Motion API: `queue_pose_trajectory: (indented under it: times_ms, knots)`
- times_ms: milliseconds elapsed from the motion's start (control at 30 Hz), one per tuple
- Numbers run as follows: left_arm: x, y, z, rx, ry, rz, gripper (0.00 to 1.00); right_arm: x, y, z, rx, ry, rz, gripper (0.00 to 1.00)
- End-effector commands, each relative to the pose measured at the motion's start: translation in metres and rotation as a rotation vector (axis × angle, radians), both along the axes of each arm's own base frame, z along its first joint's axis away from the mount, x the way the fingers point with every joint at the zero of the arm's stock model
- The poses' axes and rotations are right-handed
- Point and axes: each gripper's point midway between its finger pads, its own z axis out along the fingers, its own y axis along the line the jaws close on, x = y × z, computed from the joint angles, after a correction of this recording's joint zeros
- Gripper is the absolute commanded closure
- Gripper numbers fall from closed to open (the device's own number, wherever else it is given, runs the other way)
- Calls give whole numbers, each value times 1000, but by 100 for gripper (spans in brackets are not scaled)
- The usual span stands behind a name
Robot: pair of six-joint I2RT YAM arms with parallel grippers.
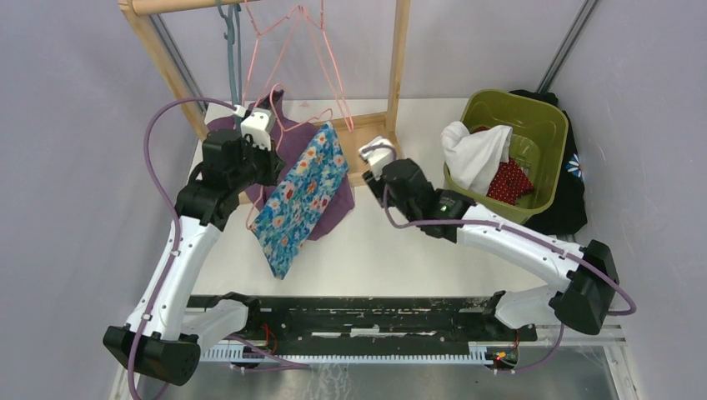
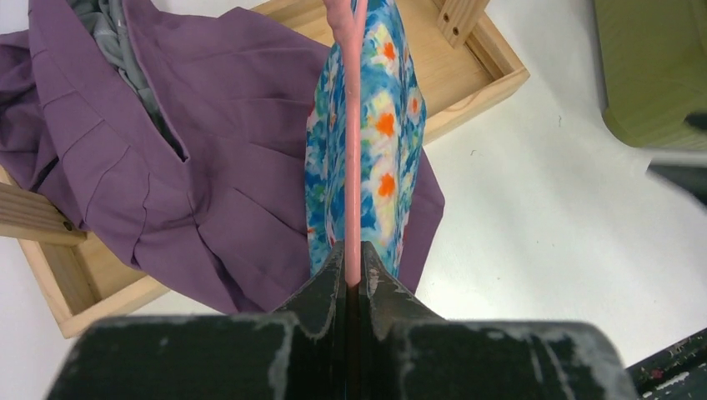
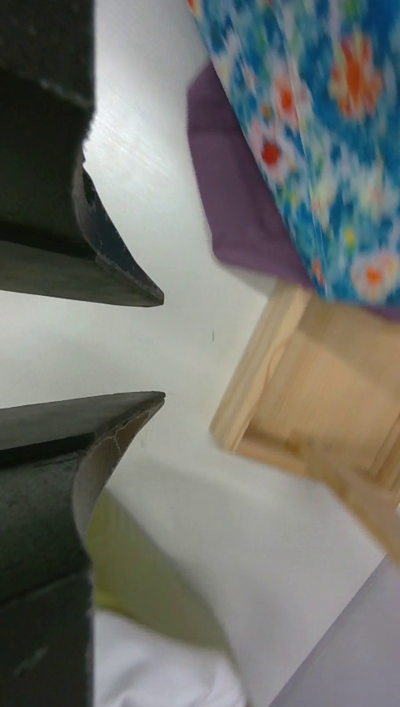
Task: Remove the skirt from the hanger
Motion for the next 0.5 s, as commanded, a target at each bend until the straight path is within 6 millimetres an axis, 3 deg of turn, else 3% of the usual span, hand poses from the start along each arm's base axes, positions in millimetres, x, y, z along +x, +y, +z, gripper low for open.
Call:
queue_pose_trajectory:
  times_ms: [0, 100, 200, 467]
  knots:
    - [11, -5, 45, -96, -141, 43, 97, -39, 69, 26, 20, -81, 198, 51]
    - [15, -8, 51, -117, -150, 49, 97, -73, 121, 26, 32, -101, 321, 48]
    - [20, -13, 49, -125, -162, 58, 97, -93, 158, 28, 89, -110, 381, 48]
    - [37, -7, 26, -62, -177, 139, 97, -117, 215, 34, 159, -115, 447, 46]
